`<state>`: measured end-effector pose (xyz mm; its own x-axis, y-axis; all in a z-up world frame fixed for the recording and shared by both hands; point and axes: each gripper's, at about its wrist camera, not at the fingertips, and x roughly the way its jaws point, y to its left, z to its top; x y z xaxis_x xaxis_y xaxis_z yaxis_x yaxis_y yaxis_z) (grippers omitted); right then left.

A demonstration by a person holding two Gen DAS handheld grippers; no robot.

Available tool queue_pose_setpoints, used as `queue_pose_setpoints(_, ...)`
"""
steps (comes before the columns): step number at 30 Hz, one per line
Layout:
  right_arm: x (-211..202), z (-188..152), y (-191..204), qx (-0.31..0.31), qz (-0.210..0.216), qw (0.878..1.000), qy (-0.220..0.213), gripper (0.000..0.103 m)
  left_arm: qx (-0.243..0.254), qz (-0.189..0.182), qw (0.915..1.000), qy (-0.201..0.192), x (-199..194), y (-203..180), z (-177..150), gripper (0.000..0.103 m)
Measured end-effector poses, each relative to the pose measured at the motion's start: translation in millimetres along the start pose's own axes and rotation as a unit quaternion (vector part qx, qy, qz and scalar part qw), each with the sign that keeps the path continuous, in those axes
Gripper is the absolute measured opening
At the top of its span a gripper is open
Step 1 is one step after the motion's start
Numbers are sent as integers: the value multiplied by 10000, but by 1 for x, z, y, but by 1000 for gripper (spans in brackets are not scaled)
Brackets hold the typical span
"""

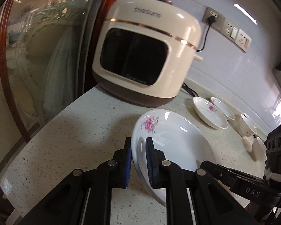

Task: Organize plates and bowls
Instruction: 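Lift the rose plate with both grippers and carry it toward the rice cooker, then lower the plate onto the counter beside the rice cooker and open both grippers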

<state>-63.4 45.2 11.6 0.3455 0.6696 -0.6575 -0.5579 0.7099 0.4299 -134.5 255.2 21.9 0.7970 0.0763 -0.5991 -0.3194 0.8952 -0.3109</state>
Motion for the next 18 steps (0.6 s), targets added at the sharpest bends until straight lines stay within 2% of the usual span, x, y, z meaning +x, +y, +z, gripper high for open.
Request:
queue_pose_setpoints(6,7,2,2,70,-52,9999,79,21,-203,86,9989,417,17,4,0,14)
queue_pose_setpoints(18,17,3,10,-36,-2,9996,269,23,-512,393,9960,610,28,7,-1,16)
